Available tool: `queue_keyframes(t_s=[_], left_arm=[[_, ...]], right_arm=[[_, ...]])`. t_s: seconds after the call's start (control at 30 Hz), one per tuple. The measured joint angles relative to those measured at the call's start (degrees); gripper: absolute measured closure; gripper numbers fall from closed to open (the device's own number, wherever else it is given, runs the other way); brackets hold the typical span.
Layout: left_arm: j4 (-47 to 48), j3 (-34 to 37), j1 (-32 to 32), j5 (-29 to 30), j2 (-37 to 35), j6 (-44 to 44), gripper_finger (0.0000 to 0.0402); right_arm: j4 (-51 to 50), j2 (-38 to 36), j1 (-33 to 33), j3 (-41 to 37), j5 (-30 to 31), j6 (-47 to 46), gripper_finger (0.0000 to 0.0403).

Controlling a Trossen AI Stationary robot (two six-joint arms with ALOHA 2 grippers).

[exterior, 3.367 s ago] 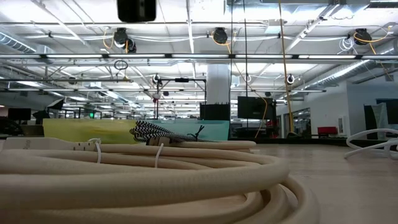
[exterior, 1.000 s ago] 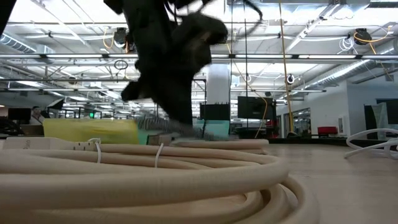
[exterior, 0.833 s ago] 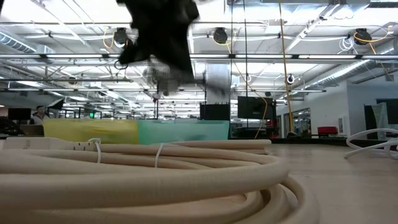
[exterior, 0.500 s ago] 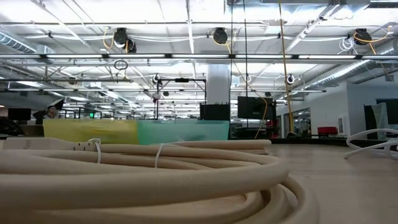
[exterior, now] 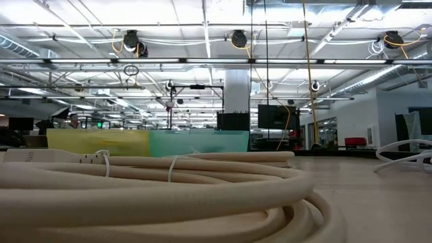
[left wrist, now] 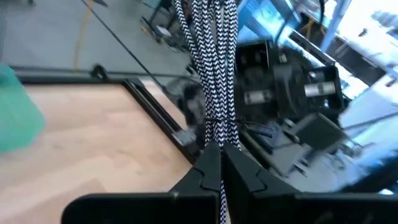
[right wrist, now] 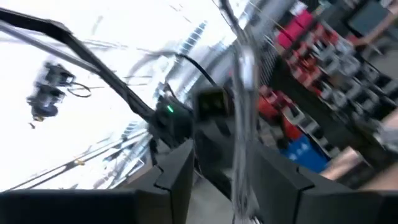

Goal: Pick & Place USB Port
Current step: Put the black charger cable into the green bin

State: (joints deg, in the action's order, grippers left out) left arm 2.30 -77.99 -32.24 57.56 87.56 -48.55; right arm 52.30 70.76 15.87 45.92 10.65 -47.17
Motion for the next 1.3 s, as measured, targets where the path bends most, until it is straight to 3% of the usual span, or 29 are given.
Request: queue_keyframes(t_s=[0.27,0.53,0.77,1.0,1.17,1.3], left_arm=[[-9.6,0.0,0.9,-3.3,5.0,1.5,0.0401],[-10.0,0.0,4.4,-6.7,5.2,2.8,0.0402],[-12.3,0.0,7.5,-13.2,5.2,3.4,0.0402],[-12.5,0.0,7.3,-12.5,5.2,4.8,0.0402],[-12.3,0.0,5.1,-7.0,4.7,6.4,0.0402],[-12.6,0.0,4.0,-6.0,3.2,7.1,0.0402]], right_arm=[[-3.6,0.1,-0.3,1.5,-0.5,2.3,0.0230],[-3.7,0.1,0.6,1.5,-0.5,1.6,0.0205],[-4.1,0.1,0.8,1.6,-0.5,1.4,0.0203],[-4.6,0.1,0.8,1.6,-1.6,1.5,0.0202],[-4.8,0.1,1.2,1.6,-3.2,1.6,0.0205],[-6.2,0.1,1.6,1.6,-3.4,1.8,0.0206]])
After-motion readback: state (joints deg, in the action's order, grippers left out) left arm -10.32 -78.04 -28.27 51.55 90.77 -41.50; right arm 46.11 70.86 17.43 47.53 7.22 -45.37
